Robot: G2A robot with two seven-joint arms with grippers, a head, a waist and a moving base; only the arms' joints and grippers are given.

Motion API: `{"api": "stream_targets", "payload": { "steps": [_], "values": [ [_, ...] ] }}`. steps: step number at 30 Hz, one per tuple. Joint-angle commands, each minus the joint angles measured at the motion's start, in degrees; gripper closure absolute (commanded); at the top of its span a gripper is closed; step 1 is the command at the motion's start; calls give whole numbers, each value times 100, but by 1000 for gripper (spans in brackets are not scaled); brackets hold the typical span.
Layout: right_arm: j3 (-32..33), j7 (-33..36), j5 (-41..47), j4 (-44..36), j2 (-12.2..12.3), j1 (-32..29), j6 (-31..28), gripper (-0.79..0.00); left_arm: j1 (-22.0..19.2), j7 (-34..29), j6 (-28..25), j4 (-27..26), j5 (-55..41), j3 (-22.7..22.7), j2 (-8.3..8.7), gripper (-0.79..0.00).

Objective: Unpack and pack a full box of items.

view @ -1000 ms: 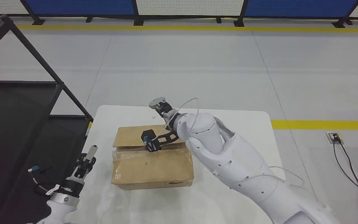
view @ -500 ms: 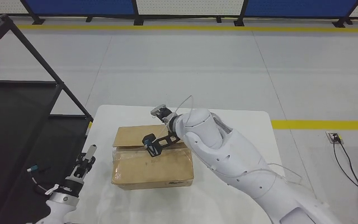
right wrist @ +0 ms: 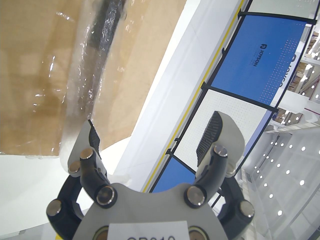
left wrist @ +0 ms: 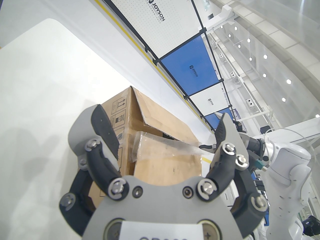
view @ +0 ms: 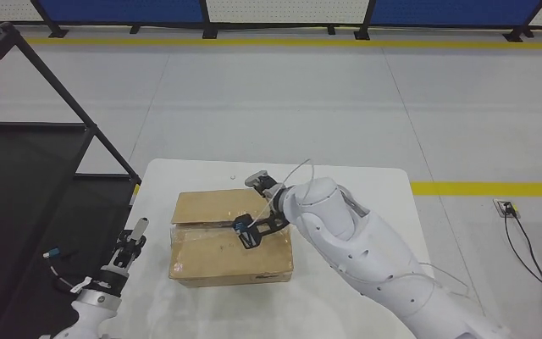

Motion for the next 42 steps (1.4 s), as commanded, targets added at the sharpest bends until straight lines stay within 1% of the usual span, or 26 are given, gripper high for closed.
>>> {"api": "stream_targets", "payload": {
  "steps": [1,5,7,9,11,13,14,19,21,24,25,28,31,33,35,39,42],
  "values": [
    [29,33,143,-117,57,-15,0,-785,1,-5,14,-4,0,4,-1,-785],
    [269,14,347,-545,172,-171,18,-785,-4,0,35,-19,30,22,-4,-785],
    [505,-178,464,-835,221,-332,318,-785,-8,-1,43,-29,46,35,-5,-785],
    [713,-532,481,-1067,279,-523,776,-785,-9,-1,48,-37,60,44,-6,-785],
    [894,-1099,459,-1250,338,-702,1333,-785,-7,5,54,-41,70,50,-8,-785],
    [997,-2036,359,-1375,406,-836,1815,-785,1,16,62,-49,82,55,-10,-785],
    [975,-2486,15,-1425,457,-851,1995,-785,6,20,62,-51,84,56,-11,-785],
    [975,-2486,15,-1425,457,-851,1995,-785,50,-99,104,-63,325,31,4,-785],
    [975,-2486,15,-1425,457,-851,1995,-785,74,-306,105,-40,437,49,18,-785],
    [1004,-2543,184,-1390,454,-937,2047,-785,74,-306,105,-40,437,49,18,-785],
    [1090,-2534,390,-1308,451,-982,2074,-785,74,-306,105,-40,437,49,18,-785],
    [1386,-2544,1465,-1078,413,-1119,2085,-785,74,-306,105,-40,437,49,18,-785],
    [1680,-2347,2894,-691,371,-1190,1631,-785,71,-285,102,-47,429,47,16,-785],
    [1807,-2174,3974,-394,336,-1163,1176,-785,66,-103,30,-87,355,25,6,-785],
    [1855,-1771,4526,-223,317,-1069,961,-785,69,42,-63,-103,277,-11,-3,-785],
    [1853,-1732,4572,-236,315,-1049,925,-785,125,136,-296,-141,342,-106,0,-785],
    [1853,-1732,4572,-236,315,-1049,925,-785,135,111,-318,-138,362,-112,3,-785]
  ]
}}
